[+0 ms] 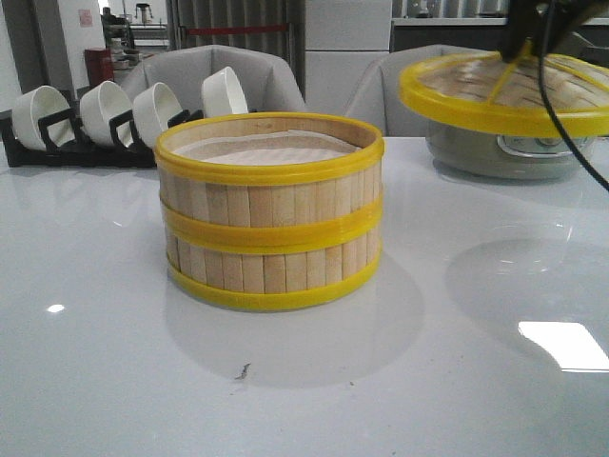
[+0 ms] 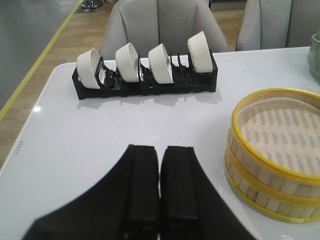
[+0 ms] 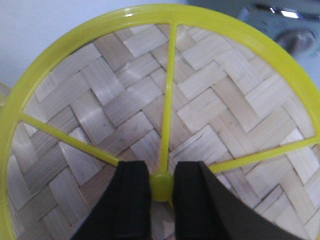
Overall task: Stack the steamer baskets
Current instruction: 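Lift the woven lid and carry it over the stacked baskets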
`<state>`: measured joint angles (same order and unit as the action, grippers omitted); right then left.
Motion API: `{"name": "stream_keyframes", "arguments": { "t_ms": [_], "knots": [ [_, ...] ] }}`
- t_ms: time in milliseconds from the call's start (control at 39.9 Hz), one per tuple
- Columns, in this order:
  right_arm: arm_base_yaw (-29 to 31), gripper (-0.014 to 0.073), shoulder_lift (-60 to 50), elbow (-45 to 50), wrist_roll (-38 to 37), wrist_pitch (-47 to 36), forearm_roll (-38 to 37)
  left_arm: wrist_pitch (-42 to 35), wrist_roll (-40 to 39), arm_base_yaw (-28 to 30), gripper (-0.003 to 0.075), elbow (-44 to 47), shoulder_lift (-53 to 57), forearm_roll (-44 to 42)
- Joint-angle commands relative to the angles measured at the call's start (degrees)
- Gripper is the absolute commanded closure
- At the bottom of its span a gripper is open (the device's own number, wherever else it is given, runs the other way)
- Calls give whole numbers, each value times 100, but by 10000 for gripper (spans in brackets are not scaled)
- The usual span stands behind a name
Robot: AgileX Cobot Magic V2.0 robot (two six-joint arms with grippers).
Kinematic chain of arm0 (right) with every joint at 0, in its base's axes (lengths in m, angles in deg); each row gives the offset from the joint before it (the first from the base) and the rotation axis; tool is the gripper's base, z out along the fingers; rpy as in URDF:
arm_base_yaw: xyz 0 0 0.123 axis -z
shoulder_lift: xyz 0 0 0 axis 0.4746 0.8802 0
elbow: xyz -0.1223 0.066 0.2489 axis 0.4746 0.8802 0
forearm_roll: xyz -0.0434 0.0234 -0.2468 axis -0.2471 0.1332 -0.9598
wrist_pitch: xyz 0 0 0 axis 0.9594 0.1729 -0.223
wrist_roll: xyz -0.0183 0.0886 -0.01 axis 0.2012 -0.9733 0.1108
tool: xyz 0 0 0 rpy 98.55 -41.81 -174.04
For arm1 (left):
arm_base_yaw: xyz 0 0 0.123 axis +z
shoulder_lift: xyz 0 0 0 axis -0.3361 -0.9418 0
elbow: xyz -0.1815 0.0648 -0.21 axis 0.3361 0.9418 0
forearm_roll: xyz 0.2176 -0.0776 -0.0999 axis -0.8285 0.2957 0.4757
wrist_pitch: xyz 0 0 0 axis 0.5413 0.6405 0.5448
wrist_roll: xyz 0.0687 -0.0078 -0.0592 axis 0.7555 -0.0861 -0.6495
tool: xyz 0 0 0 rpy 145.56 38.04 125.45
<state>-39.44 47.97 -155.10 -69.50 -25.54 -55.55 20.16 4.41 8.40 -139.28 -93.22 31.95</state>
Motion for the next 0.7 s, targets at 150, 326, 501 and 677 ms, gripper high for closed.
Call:
{"name": "stream_keyframes", "arguments": {
  "t_ms": [150,326,501,677],
  "knots": [
    [-980,537,-27,-1117,79,-125,420,-505,-52,-31,636,-153,-20,-8],
    [-1584,537,486,-1626,94,-34,692,-505,-52,-31,635,-153,-20,-8],
    [-1971,537,982,-2037,334,211,699,-505,-52,-31,636,-153,-20,-8],
    [-2032,537,1291,-2209,334,338,699,-505,-52,-31,635,-153,-20,-8]
  ]
}}
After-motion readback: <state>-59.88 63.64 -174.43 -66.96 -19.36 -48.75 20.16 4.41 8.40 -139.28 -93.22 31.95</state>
